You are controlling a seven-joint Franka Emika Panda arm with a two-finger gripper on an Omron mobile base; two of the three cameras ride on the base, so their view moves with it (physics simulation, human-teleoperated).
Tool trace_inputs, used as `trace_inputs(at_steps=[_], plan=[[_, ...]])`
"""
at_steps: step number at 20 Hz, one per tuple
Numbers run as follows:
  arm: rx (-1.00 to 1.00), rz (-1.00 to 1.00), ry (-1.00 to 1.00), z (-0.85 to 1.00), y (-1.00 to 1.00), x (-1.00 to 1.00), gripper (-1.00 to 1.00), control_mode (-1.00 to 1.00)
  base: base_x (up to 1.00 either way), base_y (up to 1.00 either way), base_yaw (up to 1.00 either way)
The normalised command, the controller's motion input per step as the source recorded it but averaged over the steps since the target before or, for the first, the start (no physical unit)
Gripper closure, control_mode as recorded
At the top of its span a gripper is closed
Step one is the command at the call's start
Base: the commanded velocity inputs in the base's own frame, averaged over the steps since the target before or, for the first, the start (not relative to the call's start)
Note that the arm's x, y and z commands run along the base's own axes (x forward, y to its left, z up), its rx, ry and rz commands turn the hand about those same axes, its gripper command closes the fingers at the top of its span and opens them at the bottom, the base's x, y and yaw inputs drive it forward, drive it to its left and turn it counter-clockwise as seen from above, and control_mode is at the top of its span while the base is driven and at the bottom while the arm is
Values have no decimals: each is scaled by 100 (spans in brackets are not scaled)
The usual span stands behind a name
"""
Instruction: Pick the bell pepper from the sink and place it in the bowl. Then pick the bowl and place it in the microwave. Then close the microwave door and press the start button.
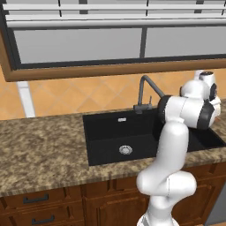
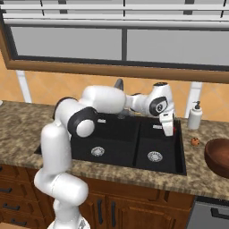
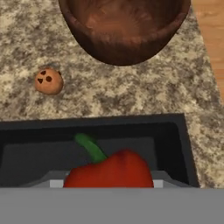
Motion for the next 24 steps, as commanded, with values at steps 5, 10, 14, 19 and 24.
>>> trace_inputs(at_steps=[5, 10, 14, 19, 24], plan=[[0, 4, 2, 23, -100, -4, 100, -100, 0, 0, 0], [0, 18, 19, 30, -87, -6, 100, -100, 0, 0, 0], [0, 24, 9, 3, -83, -8, 100, -100, 0, 0, 0], [2, 6, -5, -5, -77, -1, 100, -100, 0, 0, 0], [-3, 0, -15, -34, -19, -18, 100, -100, 0, 0, 0]])
